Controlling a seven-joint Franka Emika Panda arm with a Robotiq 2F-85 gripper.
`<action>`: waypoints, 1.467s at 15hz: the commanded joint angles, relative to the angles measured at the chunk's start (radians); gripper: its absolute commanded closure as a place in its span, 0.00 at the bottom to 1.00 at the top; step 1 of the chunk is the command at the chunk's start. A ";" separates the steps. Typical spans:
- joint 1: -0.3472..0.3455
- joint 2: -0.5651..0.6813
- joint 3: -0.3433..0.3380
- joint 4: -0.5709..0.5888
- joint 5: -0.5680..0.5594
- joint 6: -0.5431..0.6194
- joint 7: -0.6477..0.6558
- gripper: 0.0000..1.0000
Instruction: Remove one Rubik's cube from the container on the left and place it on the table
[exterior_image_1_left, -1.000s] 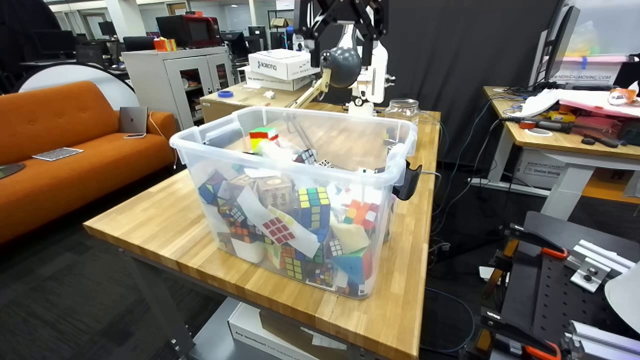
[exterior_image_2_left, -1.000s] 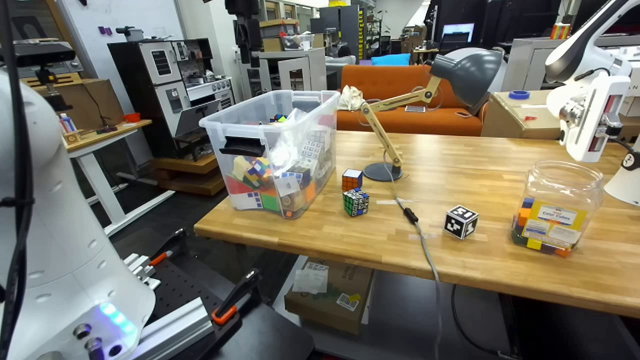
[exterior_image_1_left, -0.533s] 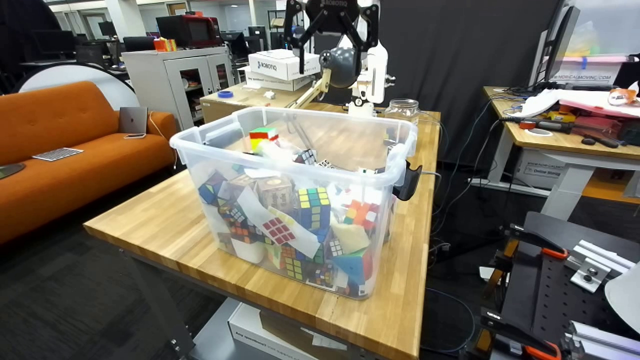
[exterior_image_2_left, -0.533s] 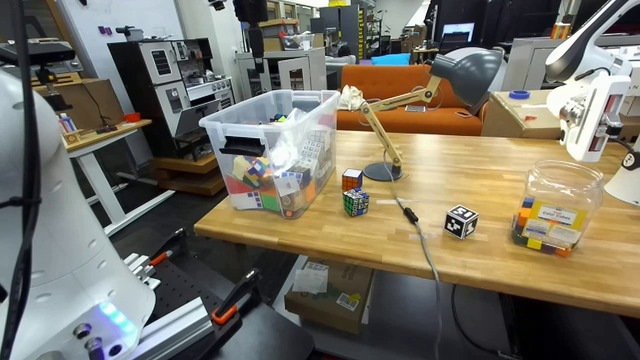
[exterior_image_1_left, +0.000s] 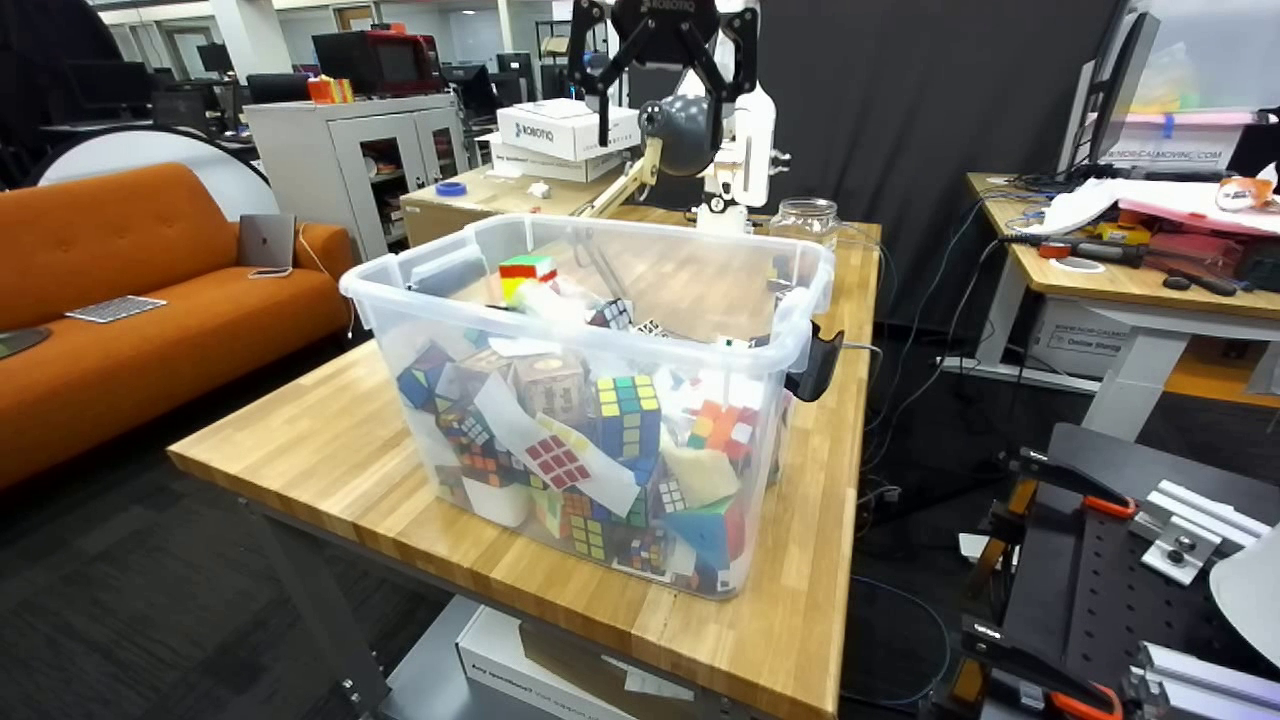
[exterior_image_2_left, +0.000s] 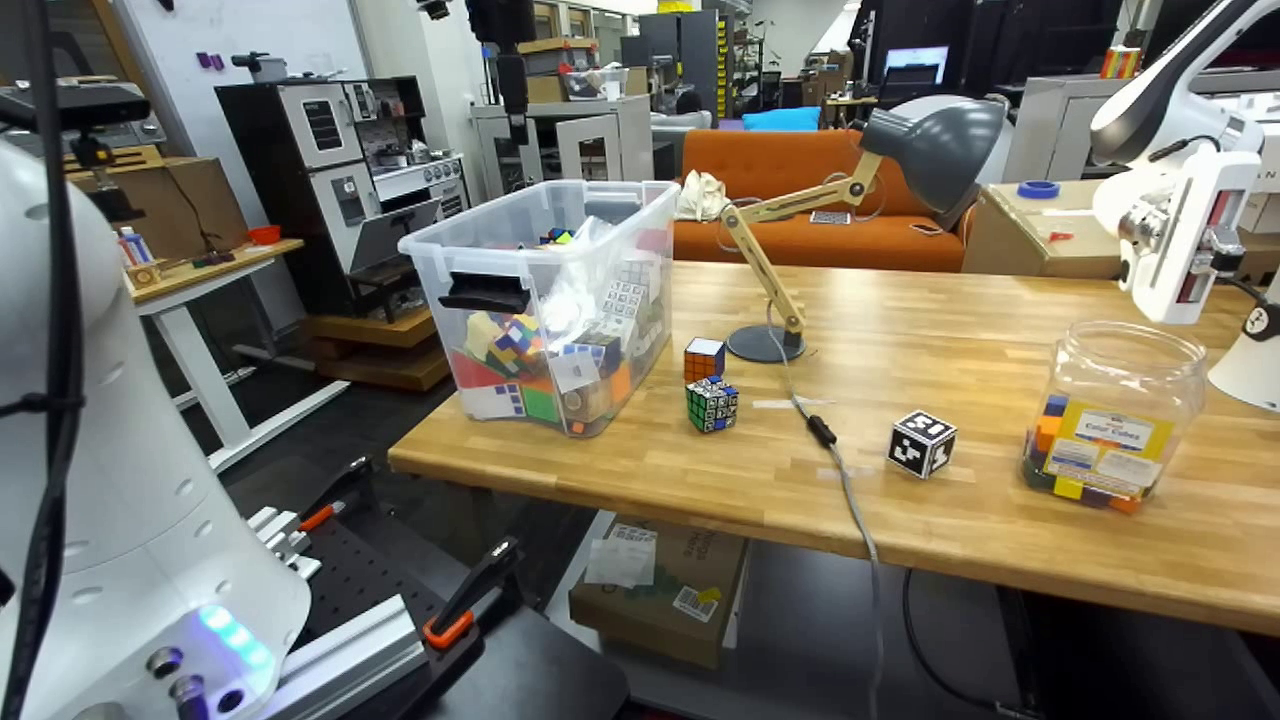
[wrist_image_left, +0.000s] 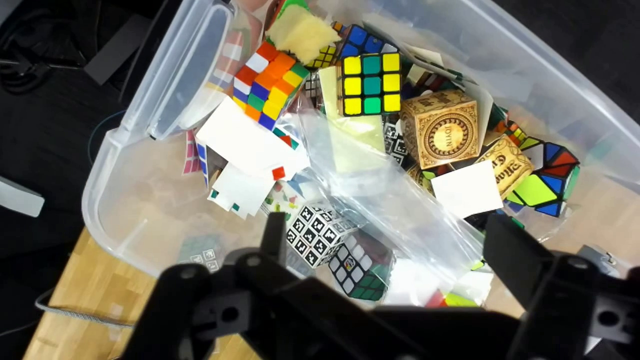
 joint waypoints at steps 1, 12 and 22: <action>0.004 0.006 -0.002 0.008 0.019 -0.010 -0.006 0.00; 0.061 0.097 0.030 -0.047 0.008 -0.003 -0.004 0.00; 0.068 0.106 0.026 -0.050 -0.002 -0.004 0.001 0.00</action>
